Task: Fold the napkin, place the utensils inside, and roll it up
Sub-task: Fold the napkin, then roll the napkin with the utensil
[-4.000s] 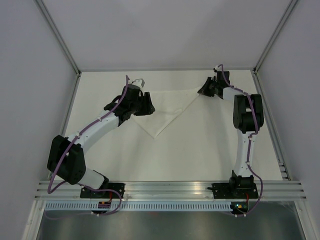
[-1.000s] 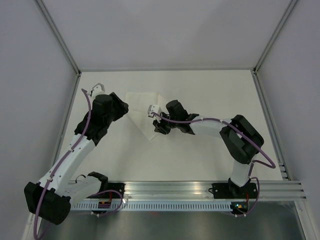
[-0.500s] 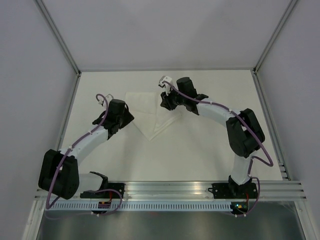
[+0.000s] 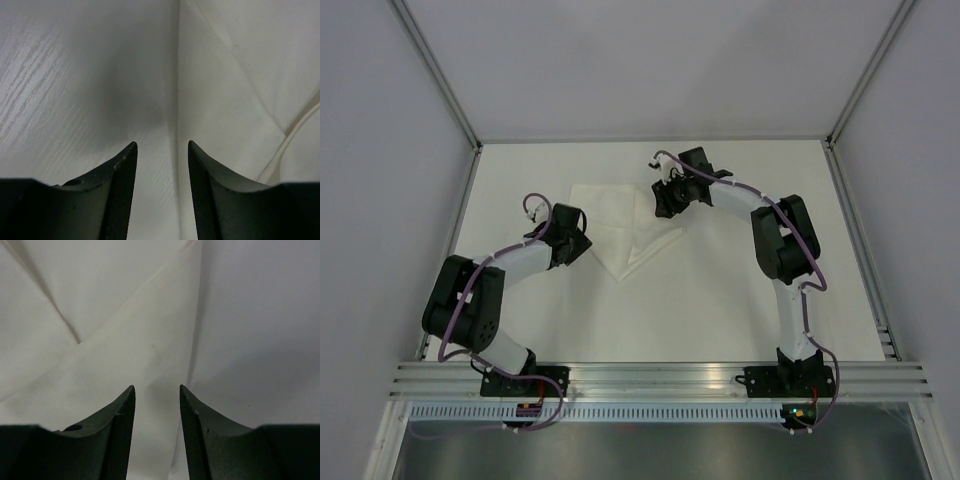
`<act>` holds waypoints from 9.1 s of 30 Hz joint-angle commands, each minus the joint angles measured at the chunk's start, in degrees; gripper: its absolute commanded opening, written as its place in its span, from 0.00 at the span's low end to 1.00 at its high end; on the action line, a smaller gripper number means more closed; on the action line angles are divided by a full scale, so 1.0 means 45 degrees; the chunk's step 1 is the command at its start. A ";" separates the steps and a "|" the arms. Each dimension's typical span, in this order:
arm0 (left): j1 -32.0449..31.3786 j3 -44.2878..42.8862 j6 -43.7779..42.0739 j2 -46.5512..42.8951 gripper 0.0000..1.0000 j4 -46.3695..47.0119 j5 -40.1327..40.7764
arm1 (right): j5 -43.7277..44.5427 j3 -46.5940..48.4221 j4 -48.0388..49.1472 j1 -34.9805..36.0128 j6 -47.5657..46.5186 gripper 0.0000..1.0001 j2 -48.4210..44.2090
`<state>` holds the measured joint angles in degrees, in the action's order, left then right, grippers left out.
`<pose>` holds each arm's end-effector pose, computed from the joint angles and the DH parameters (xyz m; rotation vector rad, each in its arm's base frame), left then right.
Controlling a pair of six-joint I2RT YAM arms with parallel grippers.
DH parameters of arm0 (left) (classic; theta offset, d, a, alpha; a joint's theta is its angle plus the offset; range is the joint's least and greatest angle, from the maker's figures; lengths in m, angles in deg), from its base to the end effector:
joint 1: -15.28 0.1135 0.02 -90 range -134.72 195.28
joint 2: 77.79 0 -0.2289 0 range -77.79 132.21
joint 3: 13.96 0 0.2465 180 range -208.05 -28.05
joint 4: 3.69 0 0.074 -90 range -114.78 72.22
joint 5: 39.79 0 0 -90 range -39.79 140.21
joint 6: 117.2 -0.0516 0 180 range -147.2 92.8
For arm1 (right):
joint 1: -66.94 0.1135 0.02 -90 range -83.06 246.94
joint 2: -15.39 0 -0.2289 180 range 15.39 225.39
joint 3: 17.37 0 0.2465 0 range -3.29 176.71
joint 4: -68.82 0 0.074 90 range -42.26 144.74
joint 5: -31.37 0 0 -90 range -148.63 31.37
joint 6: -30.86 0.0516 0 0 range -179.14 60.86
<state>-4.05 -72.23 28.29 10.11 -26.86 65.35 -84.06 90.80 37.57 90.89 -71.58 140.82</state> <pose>0.2882 -0.0868 0.1218 -0.8684 2.3052 -0.2434 0.4187 0.2102 0.1365 -0.9419 2.2104 0.6284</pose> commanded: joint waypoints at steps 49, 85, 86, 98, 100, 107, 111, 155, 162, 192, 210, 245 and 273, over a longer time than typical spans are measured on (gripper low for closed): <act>0.0116 -0.7799 -0.4282 0.6506 0.52 0.0006 -0.4828 | 0.0826 -0.5908 0.0183 -0.0184 0.3313 0.45 -0.4239; 0.0624 -0.1919 -0.4518 -0.5839 0.61 -0.0481 -0.3422 | 0.5573 -0.9127 0.4400 0.4834 -0.3913 0.62 -0.7307; 0.0624 -0.1958 -0.4537 -0.6209 0.61 -0.0559 -0.3093 | 0.5573 -0.9304 0.4807 0.5125 -0.4010 0.62 -0.7248; 0.0624 -0.2037 -0.5084 -0.7970 0.62 -0.1829 -0.2310 | 0.8248 -1.0438 0.7602 0.7217 -0.5554 0.65 -0.5959; 0.0624 -0.1998 -0.5142 -0.7971 0.62 -0.1829 -0.2328 | 0.8366 -1.0380 0.7643 0.7315 -0.5690 0.65 -0.5744; 0.0624 -0.1959 -0.5201 -0.7892 0.62 -0.1849 -0.2484 | 0.9068 -1.0497 0.8307 0.7628 -0.6217 0.66 -0.5236; 0.0624 -0.2017 -0.5220 -0.7814 0.62 -0.1849 -0.2640 | 0.9225 -1.0361 0.8171 0.7628 -0.6491 0.68 -0.4924; 0.0624 -0.1647 -0.6041 -0.6545 0.61 -0.1401 -0.3227 | 0.7762 -0.9171 0.7235 0.7199 -0.6609 0.26 -0.2892; 0.0624 -0.1334 -0.5963 -0.6349 0.60 -0.0971 -0.3305 | 0.7039 -0.8682 0.6239 0.6769 -0.6394 0.18 -0.2794; -0.1640 0.4133 -0.6430 -0.7715 0.44 0.4904 -0.2193 | -0.0263 -0.5225 -0.0949 0.4270 -0.4910 0.00 -0.2775; -0.3790 0.6675 -0.8346 -0.7853 0.45 0.8641 0.0054 | -0.0268 -0.5358 -0.1421 0.3995 -0.4598 0.29 -0.3046; -0.3770 0.6576 -0.7837 -0.9084 0.55 0.7584 0.1460 | 0.4381 -1.0691 0.4555 0.5500 -0.6960 0.57 -0.7423; -0.3770 0.6752 -0.7857 -0.9161 0.55 0.7838 0.1812 | 0.6491 -1.0967 0.7019 0.6612 -0.7995 0.51 -0.5080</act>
<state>-20.84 -41.59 -7.17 -30.20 6.19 72.17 -55.55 40.72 72.06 120.35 -107.21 115.61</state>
